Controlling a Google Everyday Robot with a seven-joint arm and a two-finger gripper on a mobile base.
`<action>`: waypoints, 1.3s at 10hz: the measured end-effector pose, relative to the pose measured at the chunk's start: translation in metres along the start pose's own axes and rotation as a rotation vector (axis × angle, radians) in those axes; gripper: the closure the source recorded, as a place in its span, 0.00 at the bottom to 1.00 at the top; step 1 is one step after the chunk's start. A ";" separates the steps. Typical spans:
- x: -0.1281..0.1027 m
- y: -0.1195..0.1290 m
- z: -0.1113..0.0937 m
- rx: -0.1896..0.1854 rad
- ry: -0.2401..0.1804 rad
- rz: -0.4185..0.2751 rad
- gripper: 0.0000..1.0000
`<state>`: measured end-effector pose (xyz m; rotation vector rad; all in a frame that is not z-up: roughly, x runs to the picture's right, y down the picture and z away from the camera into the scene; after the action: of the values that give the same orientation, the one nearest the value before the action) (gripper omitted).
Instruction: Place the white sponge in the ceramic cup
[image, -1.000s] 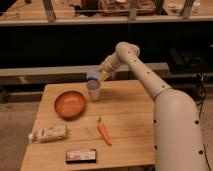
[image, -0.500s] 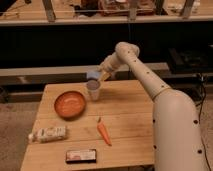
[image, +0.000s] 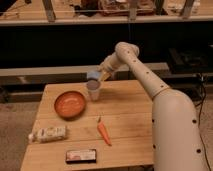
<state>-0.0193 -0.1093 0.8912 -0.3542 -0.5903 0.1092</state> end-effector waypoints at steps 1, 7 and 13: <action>0.000 0.000 0.001 -0.001 0.001 -0.002 0.73; 0.001 -0.001 0.002 -0.004 0.004 -0.009 0.73; 0.002 -0.002 0.004 -0.008 0.008 -0.017 0.73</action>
<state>-0.0198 -0.1097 0.8956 -0.3575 -0.5863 0.0886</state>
